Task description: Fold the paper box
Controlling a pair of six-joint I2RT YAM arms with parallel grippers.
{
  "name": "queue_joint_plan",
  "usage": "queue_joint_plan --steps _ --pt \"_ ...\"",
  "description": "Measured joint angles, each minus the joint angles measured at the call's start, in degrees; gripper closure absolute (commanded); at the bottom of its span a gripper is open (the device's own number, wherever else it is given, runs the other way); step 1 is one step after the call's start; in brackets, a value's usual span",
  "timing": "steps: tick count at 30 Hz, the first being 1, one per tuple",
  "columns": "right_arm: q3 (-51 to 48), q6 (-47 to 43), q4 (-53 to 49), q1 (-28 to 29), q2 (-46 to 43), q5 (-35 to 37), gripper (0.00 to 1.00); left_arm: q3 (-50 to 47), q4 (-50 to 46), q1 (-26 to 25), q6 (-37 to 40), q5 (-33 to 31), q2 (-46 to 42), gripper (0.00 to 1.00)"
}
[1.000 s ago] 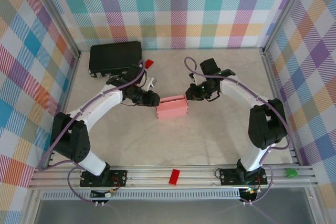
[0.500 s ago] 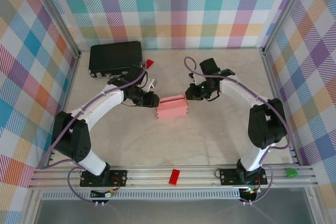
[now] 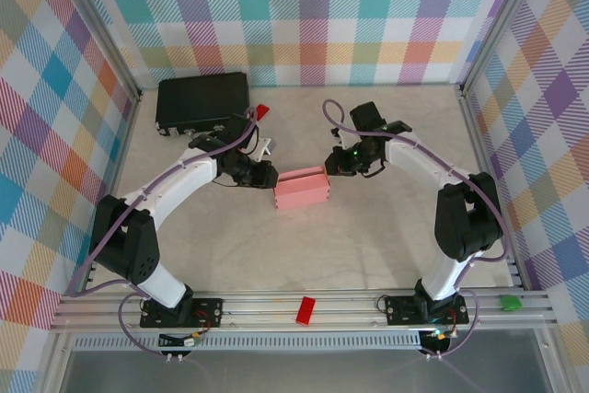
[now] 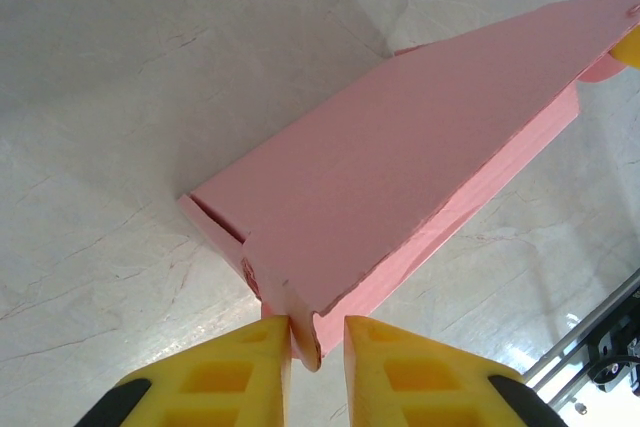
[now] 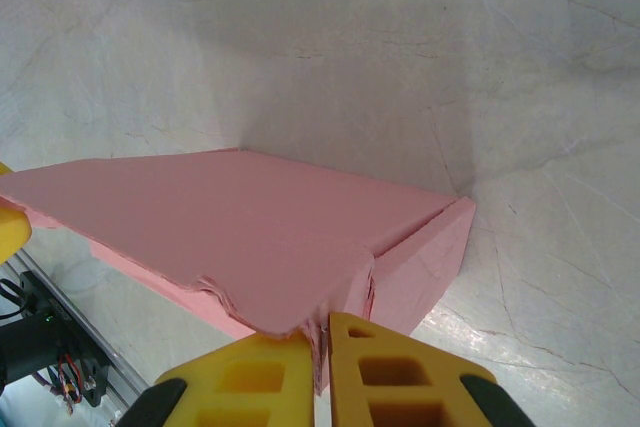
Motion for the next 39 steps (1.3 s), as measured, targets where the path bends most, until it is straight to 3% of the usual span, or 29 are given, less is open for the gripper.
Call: queue_joint_plan --steps 39 --pt "0.6 -0.8 -0.5 0.3 0.3 0.9 0.88 -0.8 0.7 0.0 -1.1 -0.4 0.4 0.84"
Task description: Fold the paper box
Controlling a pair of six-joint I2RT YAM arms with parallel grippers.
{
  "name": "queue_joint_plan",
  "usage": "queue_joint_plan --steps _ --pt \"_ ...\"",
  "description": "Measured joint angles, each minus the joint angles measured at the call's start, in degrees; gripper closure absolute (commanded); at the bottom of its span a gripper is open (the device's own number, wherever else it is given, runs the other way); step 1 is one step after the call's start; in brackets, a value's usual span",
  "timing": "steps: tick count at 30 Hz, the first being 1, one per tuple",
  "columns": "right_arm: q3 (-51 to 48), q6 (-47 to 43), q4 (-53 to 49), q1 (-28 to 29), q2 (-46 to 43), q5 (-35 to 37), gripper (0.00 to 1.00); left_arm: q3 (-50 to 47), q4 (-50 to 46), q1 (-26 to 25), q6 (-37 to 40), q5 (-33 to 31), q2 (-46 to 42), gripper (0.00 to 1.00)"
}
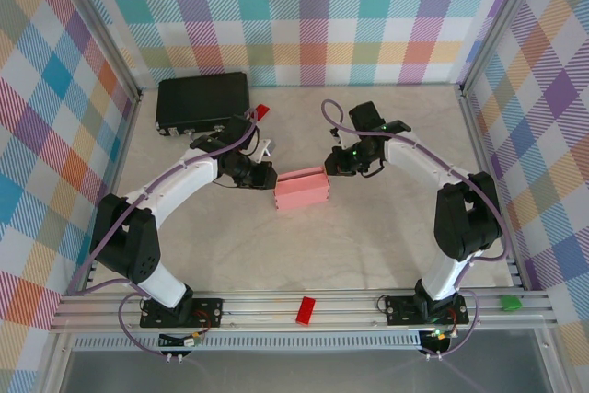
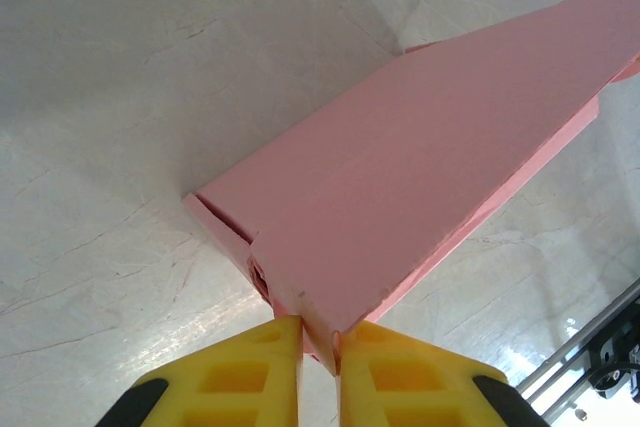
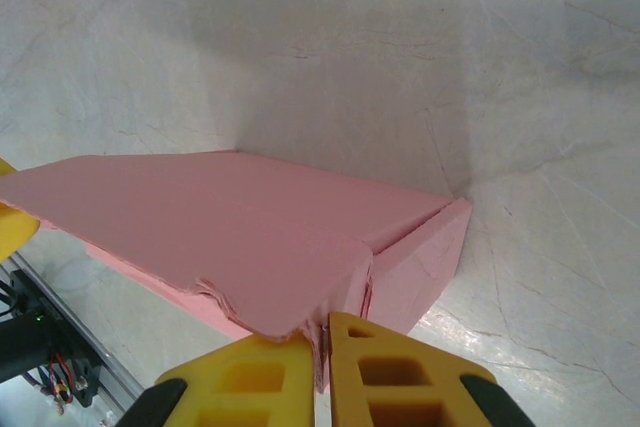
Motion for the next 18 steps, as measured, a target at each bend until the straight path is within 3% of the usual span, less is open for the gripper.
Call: queue_joint_plan --steps 18 --pt "1.4 -1.8 -1.9 1.1 0.7 2.8 0.88 -0.5 0.1 -0.3 0.0 -0.5 0.1 0.83"
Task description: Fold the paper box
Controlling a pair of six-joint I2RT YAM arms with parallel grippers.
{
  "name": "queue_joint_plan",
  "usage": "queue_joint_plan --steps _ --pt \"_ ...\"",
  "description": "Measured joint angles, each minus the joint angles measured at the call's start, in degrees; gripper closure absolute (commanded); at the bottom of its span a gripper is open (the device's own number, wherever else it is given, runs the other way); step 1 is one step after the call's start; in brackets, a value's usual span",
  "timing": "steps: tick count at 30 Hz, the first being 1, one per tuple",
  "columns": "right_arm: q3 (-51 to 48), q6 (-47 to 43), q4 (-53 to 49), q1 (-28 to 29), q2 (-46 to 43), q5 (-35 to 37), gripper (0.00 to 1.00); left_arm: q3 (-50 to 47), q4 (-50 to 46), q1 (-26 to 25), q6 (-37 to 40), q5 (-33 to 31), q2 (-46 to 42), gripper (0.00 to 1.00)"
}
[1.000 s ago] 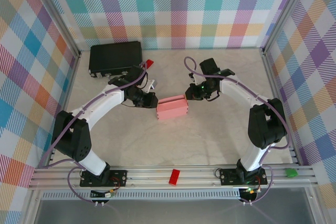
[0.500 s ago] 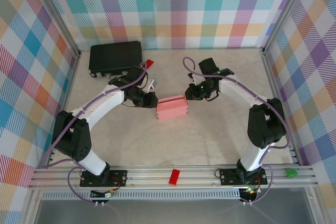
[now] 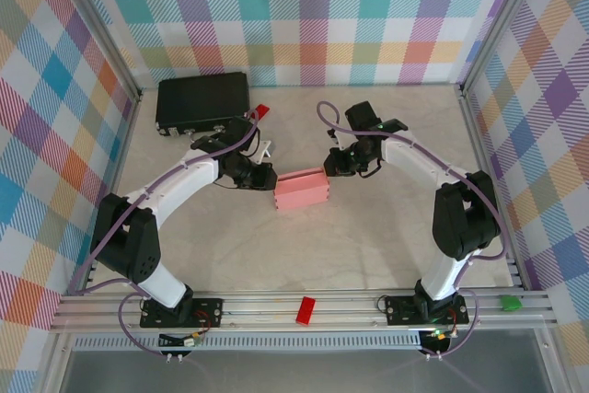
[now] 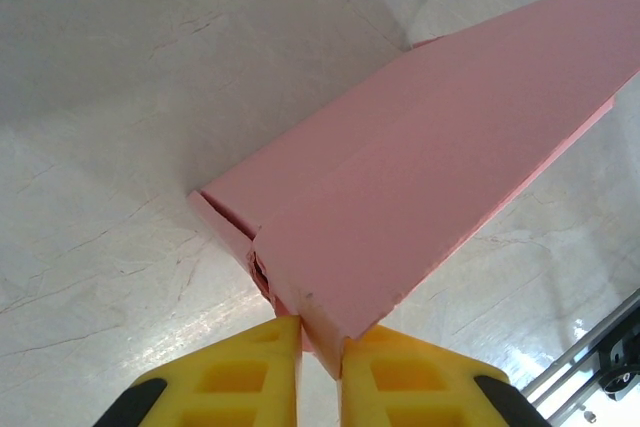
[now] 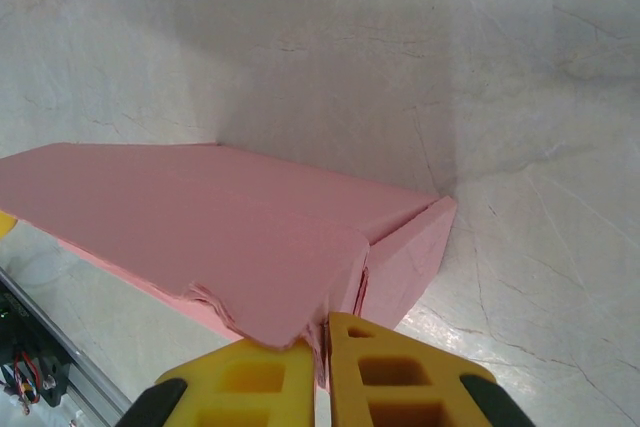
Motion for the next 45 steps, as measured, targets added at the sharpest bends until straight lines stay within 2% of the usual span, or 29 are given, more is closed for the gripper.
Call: queue_joint_plan --steps 11,17,22,28,34,45 --pt "0.0 0.0 -0.1 0.2 0.0 0.4 0.88 -0.4 0.5 0.0 -0.5 0.4 0.0 0.82" --pt "0.0 0.0 -0.1 0.3 0.0 0.6 0.89 -0.8 1.7 0.0 -1.0 0.5 0.0 0.76" --pt "0.0 0.0 -0.1 0.3 0.0 0.7 0.89 -1.8 3.0 0.0 -1.9 0.9 0.0 0.76" --pt "0.0 0.0 -0.1 0.3 0.0 0.7 0.89 -1.8 3.0 0.0 -1.9 0.9 0.0 0.79" --pt "0.0 0.0 -0.1 0.3 0.0 0.8 0.89 -1.8 3.0 0.0 -2.0 0.8 0.0 0.87" --pt "0.0 0.0 -0.1 0.4 0.0 0.8 0.89 -1.8 2.4 0.0 -1.3 0.0 0.0 0.84"
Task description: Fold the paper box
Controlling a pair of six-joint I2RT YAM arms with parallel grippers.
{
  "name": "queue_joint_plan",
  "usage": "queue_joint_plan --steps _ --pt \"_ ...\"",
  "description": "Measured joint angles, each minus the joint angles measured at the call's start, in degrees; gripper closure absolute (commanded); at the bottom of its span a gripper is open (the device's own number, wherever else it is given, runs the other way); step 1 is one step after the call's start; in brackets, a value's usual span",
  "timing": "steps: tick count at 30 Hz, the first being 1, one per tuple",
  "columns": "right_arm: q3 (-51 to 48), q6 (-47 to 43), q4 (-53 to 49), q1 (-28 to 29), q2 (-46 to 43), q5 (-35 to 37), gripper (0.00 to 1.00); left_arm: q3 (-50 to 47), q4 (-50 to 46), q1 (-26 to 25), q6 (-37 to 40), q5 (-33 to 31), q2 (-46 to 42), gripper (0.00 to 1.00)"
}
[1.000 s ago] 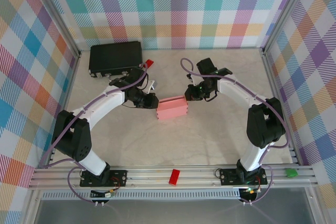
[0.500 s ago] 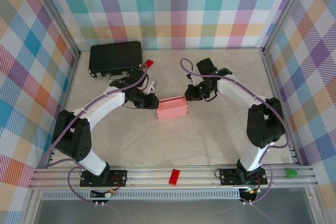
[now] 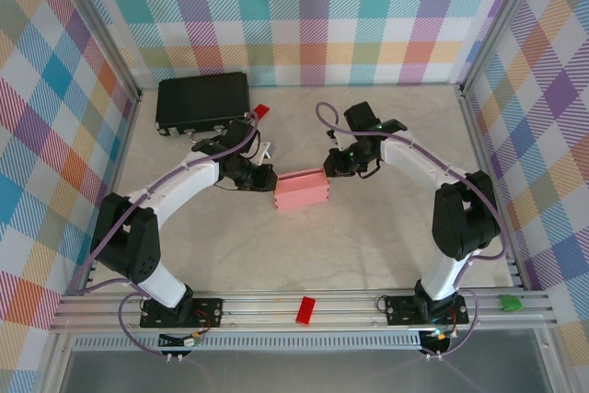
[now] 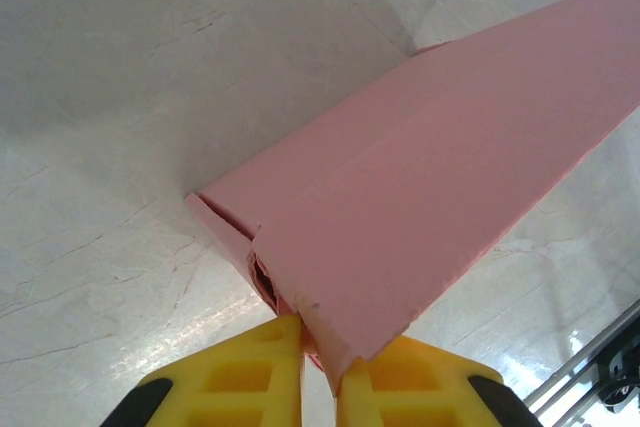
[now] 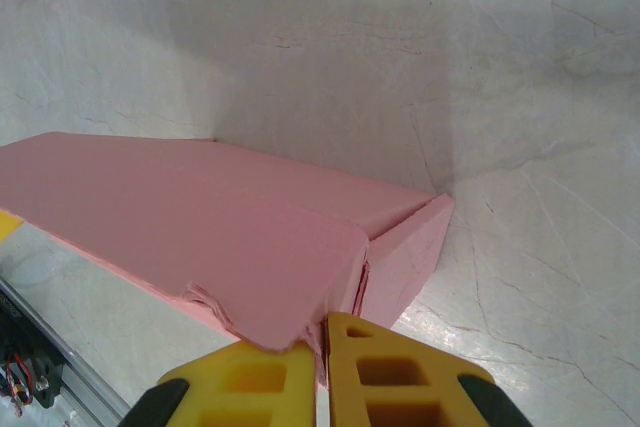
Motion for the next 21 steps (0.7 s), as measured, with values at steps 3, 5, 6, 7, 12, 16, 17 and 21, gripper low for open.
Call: queue_joint_plan --steps 3,5,6,7,12,16,17,21 --pt "0.0 0.0 0.0 0.2 0.0 0.0 0.89 0.0 -0.7 -0.1 0.5 -0.2 0.0 0.84" --pt "0.0 0.0 0.0 0.3 0.0 0.0 0.89 0.0 -1.1 -0.1 0.9 -0.2 0.0 0.84" --pt "0.0 0.0 0.0 0.3 0.0 0.0 0.89 0.0 -1.1 -0.1 0.9 -0.2 0.0 0.84" --pt "0.0 0.0 0.0 0.3 0.0 0.0 0.89 0.0 -1.2 -0.1 0.9 -0.2 0.0 0.84" --pt "-0.3 0.0 0.0 0.3 0.0 0.0 0.89 0.0 -1.2 -0.6 1.0 -0.9 0.0 0.84" --pt "-0.8 -0.2 0.0 0.4 -0.2 0.0 0.89 0.0 -1.6 -1.0 1.2 -1.6 0.0 0.84" --pt "-1.0 -0.2 0.0 0.4 -0.2 0.1 0.89 0.0 -1.7 -1.1 1.3 -1.7 0.1 0.84" --pt "-1.5 -0.2 0.0 0.6 -0.4 0.2 0.88 0.0 -2.5 -1.6 1.6 -2.2 0.4 0.84"
